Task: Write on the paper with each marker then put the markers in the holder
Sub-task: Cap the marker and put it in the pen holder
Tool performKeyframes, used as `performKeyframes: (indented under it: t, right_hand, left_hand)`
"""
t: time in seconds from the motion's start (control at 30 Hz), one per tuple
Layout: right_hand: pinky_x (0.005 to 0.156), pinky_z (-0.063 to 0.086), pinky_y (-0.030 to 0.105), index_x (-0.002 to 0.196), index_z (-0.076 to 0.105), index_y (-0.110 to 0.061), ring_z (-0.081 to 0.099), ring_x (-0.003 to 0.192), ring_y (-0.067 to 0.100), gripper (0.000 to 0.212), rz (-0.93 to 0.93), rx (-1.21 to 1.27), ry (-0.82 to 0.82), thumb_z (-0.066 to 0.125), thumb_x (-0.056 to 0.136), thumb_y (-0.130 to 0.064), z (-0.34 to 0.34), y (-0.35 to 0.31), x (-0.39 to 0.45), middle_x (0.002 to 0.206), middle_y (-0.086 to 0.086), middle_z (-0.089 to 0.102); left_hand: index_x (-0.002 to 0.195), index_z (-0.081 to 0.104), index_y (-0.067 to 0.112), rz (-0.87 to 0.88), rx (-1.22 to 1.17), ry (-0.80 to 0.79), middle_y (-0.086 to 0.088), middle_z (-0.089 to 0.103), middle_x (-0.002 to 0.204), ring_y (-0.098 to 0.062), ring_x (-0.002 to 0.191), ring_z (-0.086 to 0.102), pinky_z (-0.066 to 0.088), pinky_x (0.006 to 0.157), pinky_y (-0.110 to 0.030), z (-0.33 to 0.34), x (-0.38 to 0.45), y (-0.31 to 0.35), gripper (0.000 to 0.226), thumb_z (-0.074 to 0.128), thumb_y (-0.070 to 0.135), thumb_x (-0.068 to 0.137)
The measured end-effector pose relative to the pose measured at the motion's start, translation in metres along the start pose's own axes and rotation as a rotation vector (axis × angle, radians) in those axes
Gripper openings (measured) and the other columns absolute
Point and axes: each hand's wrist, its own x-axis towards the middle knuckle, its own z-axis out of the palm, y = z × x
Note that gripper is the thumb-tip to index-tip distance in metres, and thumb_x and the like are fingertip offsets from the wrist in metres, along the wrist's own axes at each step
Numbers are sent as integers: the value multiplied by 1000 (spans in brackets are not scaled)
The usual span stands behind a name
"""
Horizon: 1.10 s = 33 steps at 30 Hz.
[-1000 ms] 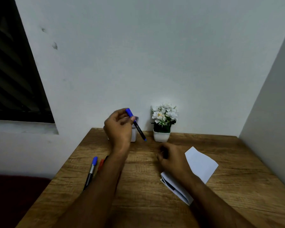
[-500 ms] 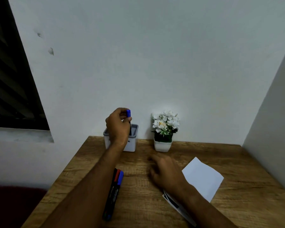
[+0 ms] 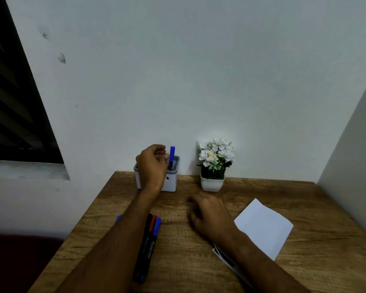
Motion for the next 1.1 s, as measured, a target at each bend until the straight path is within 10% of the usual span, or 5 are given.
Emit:
performKeyframes:
  t: [0.23,0.63,0.9,1.1]
  right_hand:
    - [93,48,28,131,67,-17,63,115,19,38,14,34,29,63,94,-21,-11,-6,-11,125,1,70]
    - [98,54,31,129,68,-19,64,115,14,32,5,69,81,64,98,-22,-18,-28,-47,124,-2,72]
    - [101,54,28,131,67,-22,63,117,9,32,66,119,63,65,99,-24,-25,-30,-60,127,-5,71]
    - [84,56,20,115,78,-21,69,94,1,22,193,355,138,70,98,-30,-34,-31,-58,106,-9,78]
  left_hand:
    - [101,74,8,47,157,3,-3,74,94,-13,83,70,60,75,-30,-24,-24,4,18,73,3,84]
    - [110,63,12,-50,947,-631,-10,62,117,-27,110,61,53,85,-33,-50,-88,12,31,76,17,82]
    - [106,66,11,-55,911,-611,-10,64,114,-24,104,63,54,84,-31,-46,-103,22,19,67,9,87]
    - [88,77,14,-320,373,-631,-5,74,92,-19,88,70,61,76,-31,-41,-85,38,11,79,9,78]
